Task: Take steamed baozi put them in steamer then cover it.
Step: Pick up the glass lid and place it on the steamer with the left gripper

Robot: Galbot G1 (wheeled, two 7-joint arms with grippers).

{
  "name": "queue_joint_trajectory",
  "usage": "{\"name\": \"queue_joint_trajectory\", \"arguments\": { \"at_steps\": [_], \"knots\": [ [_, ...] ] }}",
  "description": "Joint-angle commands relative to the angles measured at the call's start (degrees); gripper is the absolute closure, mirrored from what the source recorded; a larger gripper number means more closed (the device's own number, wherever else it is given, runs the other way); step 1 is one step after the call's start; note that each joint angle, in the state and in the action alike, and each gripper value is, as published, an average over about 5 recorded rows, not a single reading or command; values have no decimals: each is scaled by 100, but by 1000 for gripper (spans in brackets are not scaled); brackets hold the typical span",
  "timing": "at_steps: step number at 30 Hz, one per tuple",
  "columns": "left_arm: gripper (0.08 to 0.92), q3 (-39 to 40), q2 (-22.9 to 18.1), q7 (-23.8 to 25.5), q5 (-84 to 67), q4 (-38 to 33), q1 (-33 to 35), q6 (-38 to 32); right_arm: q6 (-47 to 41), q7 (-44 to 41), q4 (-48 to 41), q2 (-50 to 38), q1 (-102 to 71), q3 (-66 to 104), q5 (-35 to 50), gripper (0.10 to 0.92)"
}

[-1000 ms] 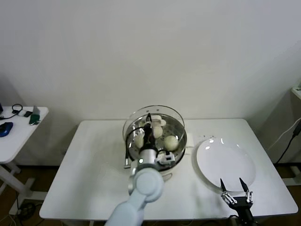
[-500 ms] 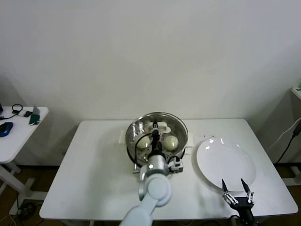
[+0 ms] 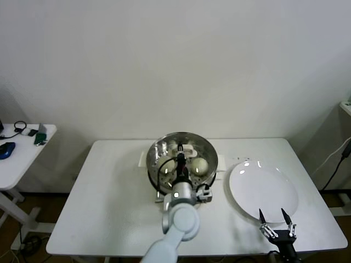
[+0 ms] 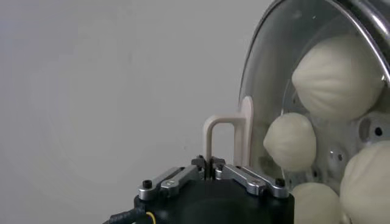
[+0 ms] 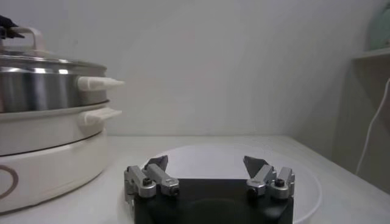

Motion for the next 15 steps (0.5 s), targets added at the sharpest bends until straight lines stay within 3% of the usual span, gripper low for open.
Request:
{"name": "queue_joint_trajectory", "arguments": {
  "at_steps": [1, 15],
  "knots": [
    [862, 7, -281, -28, 14, 112, -17, 11, 19, 1, -5, 7, -5, 12, 6, 203],
    [862, 66, -281, 34, -165, 50, -68, 41, 34, -20, 6, -22, -15, 32, 17, 203]
  ]
}}
